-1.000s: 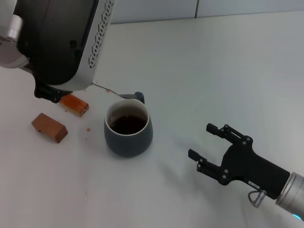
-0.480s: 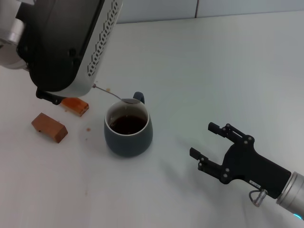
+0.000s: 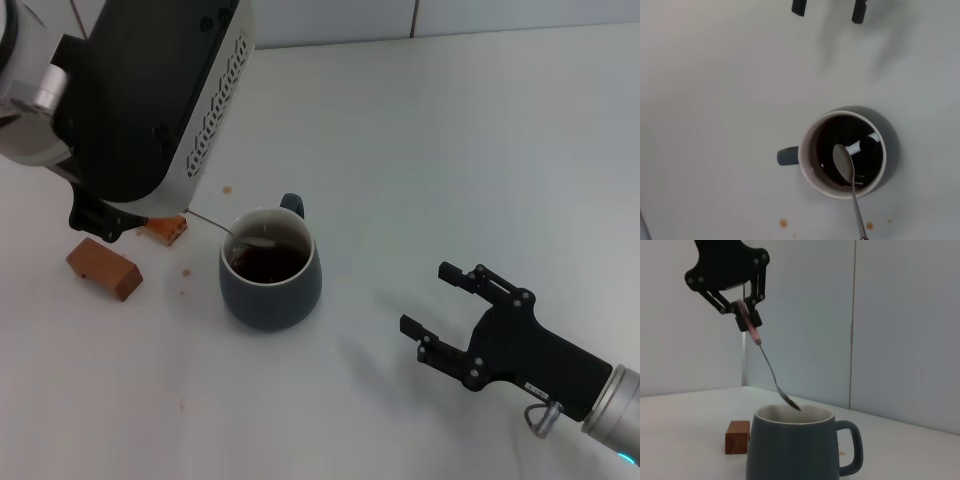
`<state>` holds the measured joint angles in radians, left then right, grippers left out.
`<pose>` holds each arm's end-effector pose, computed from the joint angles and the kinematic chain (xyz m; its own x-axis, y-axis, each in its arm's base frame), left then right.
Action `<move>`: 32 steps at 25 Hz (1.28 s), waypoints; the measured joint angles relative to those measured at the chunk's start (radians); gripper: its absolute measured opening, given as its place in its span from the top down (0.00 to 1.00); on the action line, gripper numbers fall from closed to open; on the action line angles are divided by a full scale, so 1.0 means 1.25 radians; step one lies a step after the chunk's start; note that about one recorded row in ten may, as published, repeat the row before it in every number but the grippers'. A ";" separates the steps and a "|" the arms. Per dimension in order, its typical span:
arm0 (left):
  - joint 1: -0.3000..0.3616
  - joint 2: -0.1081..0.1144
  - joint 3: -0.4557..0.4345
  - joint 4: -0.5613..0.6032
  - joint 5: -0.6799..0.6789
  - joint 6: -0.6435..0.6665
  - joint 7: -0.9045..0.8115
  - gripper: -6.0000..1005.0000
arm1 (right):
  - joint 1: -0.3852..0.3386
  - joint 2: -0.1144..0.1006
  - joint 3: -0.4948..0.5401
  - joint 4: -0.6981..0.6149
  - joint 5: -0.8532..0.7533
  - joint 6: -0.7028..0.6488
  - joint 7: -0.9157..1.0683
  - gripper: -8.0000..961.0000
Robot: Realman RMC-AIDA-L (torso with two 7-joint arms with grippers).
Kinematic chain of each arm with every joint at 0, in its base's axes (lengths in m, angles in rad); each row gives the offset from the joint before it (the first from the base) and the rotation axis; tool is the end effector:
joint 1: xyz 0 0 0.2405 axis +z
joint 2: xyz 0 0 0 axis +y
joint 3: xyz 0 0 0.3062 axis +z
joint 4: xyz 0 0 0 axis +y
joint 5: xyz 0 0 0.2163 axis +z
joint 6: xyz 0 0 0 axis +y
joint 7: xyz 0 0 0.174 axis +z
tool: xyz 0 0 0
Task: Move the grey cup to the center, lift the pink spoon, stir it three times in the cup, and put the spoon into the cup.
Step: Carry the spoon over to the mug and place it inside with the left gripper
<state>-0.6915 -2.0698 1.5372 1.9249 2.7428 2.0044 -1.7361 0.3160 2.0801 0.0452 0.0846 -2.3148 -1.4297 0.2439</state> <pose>-0.1265 0.3471 0.0041 0.6207 -0.4350 -0.6523 -0.5520 -0.8333 0.0304 0.3432 0.2519 -0.1351 0.7856 -0.0127 -0.6186 -0.4070 -0.7636 -0.5013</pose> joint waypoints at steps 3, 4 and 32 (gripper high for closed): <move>-0.002 -0.002 0.000 -0.022 0.006 -0.010 0.007 0.80 | 0.000 0.000 -0.001 0.001 0.000 0.001 0.000 0.21; -0.004 -0.002 0.000 -0.032 0.007 -0.015 0.010 0.80 | 0.000 0.000 -0.001 0.001 0.000 0.001 0.000 0.21; -0.075 -0.008 0.076 -0.232 0.015 -0.140 0.036 0.79 | 0.000 0.000 -0.003 0.000 -0.004 -0.006 0.000 0.21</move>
<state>-0.7850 -2.0793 1.6325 1.6344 2.7622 1.8299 -1.6917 0.3160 2.0800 0.0414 0.0845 -2.3195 -1.4366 0.2438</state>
